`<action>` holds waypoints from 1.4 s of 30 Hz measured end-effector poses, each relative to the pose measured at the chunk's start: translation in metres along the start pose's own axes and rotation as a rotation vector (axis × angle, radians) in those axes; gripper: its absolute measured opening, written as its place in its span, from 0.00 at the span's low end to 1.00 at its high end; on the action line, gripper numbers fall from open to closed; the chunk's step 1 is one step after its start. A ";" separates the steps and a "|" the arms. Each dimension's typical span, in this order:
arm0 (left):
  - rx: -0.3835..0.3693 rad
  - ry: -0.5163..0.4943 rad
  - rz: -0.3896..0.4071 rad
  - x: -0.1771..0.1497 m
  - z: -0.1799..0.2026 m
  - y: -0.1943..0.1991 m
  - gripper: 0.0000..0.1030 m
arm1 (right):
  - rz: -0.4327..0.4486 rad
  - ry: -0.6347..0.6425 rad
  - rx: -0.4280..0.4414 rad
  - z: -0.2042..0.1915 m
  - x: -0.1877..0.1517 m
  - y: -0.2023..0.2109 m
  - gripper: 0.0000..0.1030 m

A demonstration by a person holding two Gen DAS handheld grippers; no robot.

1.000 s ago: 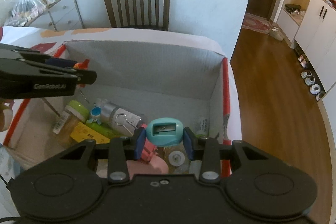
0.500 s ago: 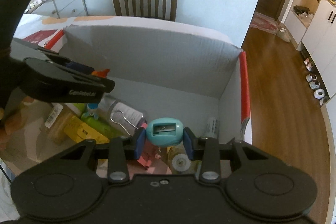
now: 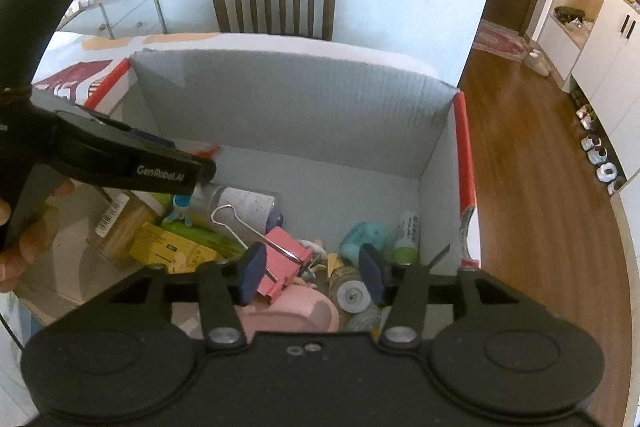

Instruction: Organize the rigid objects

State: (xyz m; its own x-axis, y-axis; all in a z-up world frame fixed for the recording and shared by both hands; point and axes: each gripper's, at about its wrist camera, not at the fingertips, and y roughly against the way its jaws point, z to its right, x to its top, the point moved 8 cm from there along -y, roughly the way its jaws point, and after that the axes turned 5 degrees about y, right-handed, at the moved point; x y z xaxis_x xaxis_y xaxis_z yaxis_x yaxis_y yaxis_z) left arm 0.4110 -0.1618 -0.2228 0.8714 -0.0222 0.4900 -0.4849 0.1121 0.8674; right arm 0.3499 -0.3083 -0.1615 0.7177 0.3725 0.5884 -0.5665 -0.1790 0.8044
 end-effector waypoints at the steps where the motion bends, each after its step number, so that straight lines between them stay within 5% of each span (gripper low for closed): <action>1: -0.003 0.005 0.007 0.000 0.000 0.004 0.38 | 0.004 -0.002 0.000 0.000 0.000 0.003 0.53; 27: -0.062 0.024 0.218 -0.025 -0.003 0.125 0.60 | 0.156 0.020 0.002 -0.015 -0.003 0.091 0.74; 32: -0.070 0.022 0.267 -0.035 -0.003 0.149 0.72 | 0.213 0.023 0.021 -0.022 -0.001 0.111 0.84; 42: -0.088 0.032 0.318 -0.060 0.002 0.184 0.80 | 0.314 0.034 0.059 -0.035 -0.009 0.145 1.00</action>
State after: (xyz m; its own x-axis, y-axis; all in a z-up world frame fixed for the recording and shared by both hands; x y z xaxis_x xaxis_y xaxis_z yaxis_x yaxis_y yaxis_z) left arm 0.2694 -0.1420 -0.0923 0.6796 0.0585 0.7312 -0.7263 0.1935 0.6596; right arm 0.2470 -0.3052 -0.0527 0.4968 0.3210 0.8063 -0.7332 -0.3418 0.5879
